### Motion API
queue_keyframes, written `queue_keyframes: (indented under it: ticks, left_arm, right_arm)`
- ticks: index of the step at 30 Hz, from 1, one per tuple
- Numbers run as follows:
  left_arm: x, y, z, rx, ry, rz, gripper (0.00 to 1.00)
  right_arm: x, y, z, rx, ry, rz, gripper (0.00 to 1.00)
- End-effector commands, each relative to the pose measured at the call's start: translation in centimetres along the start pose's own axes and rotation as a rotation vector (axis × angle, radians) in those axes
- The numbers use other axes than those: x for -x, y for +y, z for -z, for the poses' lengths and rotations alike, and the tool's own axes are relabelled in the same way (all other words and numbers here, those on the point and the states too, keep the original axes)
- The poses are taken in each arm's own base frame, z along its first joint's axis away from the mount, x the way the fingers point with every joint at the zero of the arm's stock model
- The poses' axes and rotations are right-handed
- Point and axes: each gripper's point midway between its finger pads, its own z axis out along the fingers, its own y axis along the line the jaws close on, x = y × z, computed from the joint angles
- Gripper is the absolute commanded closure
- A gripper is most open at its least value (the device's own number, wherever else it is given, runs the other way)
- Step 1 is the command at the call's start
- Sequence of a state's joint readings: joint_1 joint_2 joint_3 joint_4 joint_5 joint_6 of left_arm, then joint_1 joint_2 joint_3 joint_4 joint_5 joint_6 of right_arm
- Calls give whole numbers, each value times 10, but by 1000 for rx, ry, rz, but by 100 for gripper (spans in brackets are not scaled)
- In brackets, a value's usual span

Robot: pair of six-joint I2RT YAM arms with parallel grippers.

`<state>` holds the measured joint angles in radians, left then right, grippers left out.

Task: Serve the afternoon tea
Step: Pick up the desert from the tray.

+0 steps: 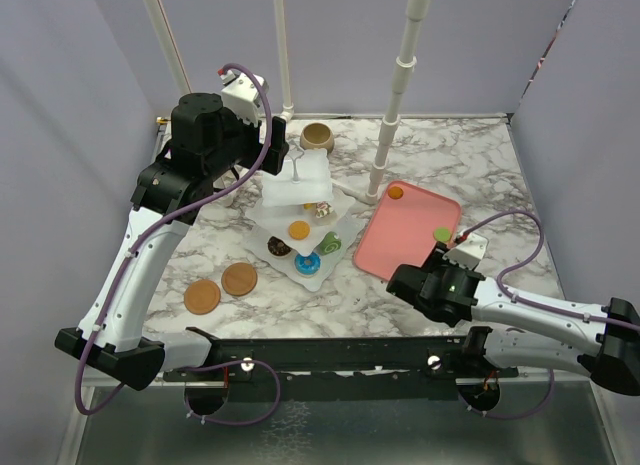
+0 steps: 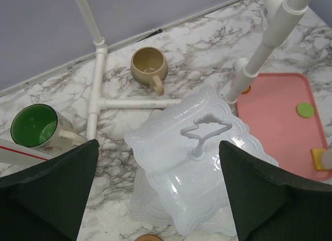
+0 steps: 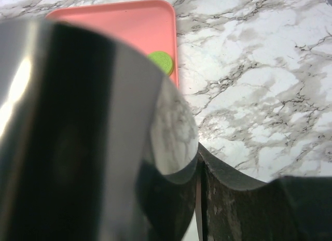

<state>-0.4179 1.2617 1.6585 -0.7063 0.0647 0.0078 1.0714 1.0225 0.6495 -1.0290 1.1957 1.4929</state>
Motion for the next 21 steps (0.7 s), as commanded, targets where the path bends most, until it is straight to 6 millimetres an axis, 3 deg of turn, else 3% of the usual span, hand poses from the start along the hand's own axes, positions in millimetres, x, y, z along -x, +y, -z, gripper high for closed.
queue_keyframes:
  ticks: [1, 17, 21]
  left_arm:
    - [9, -3, 4, -20, -20, 5, 1]
    - [14, -1, 10, -11, -36, 4, 1]
    - [13, -2, 10, -12, -36, 3, 1]
  right_arm:
    - [15, -2, 0, -8, -53, -52, 50]
    - [-17, 11, -5, 22, 27, -91, 44]
    - [-21, 33, -4, 93, 43, -86, 44]
